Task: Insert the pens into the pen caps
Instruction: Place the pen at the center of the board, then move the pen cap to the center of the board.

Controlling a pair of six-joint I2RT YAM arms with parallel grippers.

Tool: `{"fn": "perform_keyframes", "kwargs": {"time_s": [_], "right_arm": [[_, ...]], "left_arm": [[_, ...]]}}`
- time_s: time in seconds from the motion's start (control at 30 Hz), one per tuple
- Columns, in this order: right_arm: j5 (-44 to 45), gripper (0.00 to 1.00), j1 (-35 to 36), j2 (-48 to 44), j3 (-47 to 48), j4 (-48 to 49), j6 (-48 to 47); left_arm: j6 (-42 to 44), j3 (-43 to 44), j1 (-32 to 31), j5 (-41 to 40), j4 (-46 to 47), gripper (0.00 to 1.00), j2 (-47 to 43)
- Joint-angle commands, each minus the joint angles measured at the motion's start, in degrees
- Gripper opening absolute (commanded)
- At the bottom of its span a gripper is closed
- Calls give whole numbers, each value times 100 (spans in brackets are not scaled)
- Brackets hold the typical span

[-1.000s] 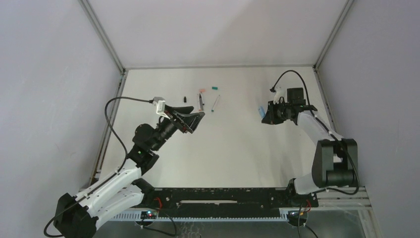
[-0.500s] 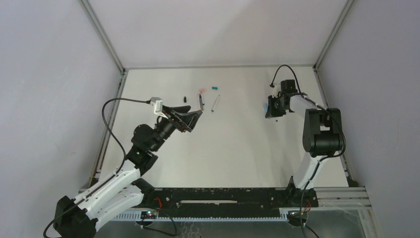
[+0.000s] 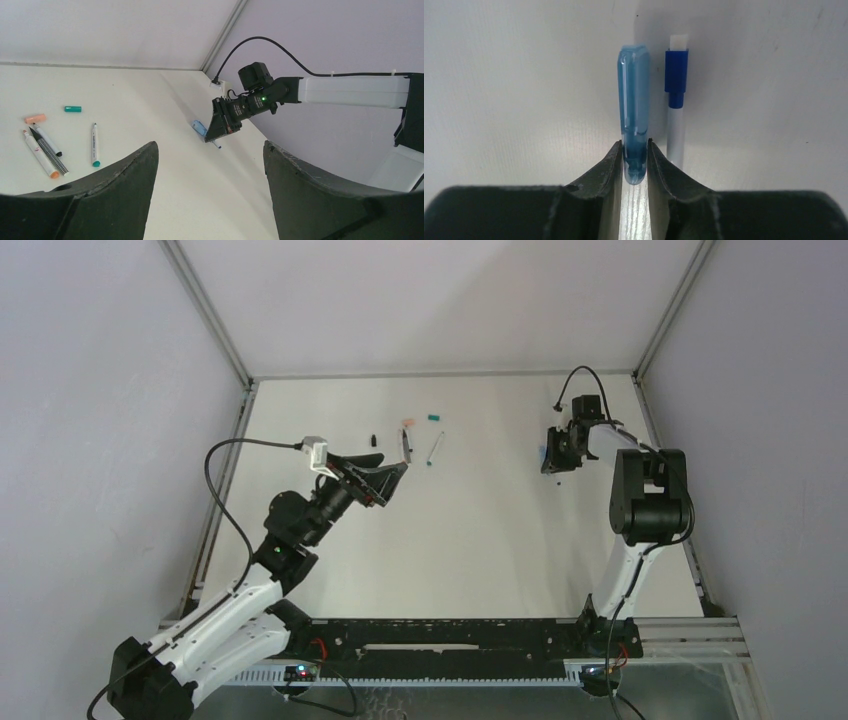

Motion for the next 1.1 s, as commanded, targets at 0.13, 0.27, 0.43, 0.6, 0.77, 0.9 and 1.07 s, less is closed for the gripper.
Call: {"fn": "perform_keyframes", "kwargs": {"time_s": [0.13, 0.27, 0.43, 0.6, 0.77, 0.9, 1.07], "right_arm": [[-117, 36, -218, -525, 215, -232, 71], [-137, 36, -338, -854, 211, -390, 40], [-573, 35, -519, -1575, 9, -412, -181], [-1875, 35, -820, -2229, -132, -607, -603], [-3332, 35, -1153, -2753, -138, -901, -1014], [-3885, 35, -1252, -3100, 9, -1113, -1121], [-4361, 37, -1252, -3158, 585, -1575, -1152]], "left_arm": [[142, 122, 43, -71, -163, 81, -151], [222, 211, 43, -131, -351, 81, -257], [328, 457, 51, -193, -747, 81, -236], [423, 801, 60, -239, -1337, 81, -48], [479, 1022, 147, -443, -1684, 81, 79], [465, 1338, 405, -738, -2295, 81, 256], [415, 1717, 957, -505, -2724, 81, 636]]}}
